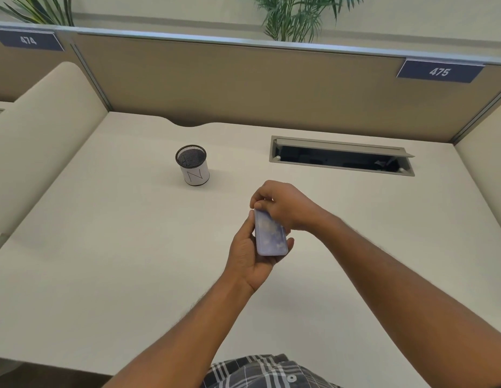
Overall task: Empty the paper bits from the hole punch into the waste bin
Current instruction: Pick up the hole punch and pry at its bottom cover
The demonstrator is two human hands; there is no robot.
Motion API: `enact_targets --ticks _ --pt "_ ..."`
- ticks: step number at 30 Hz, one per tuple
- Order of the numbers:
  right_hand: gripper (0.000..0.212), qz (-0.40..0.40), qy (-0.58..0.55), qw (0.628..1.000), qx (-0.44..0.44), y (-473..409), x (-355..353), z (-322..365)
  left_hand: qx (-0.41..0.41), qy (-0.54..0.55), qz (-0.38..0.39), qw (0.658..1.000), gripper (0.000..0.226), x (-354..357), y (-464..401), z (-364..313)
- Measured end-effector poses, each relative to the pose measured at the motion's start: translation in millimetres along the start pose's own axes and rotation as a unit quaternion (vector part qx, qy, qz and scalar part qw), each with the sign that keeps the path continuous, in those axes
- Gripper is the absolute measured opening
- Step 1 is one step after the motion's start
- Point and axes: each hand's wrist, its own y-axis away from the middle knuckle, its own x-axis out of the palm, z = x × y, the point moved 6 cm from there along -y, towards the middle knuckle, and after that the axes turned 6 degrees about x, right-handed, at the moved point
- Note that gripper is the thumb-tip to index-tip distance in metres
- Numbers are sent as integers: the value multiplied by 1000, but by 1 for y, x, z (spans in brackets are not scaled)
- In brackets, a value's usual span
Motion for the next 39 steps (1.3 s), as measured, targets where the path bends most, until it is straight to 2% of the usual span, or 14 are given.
enact_targets --ticks 20,26,32,36,39 --pt "17 -24 -88 995 -33 3 6 -2 4 30 -13 999 25 -7 -6 -1" --pt "24 -23 -49 998 -39 4 6 2 3 47 11 999 23 -3 -6 -3" --pt "27 -172 -72 980 -64 51 -22 14 3 67 27 997 29 1 -6 -15" --pt "51 -142 7 987 -81 100 21 21 -18 71 45 996 45 1 -3 -18" --pt "55 -188 90 973 -99 112 39 25 -22 53 36 998 63 0 -2 -17"
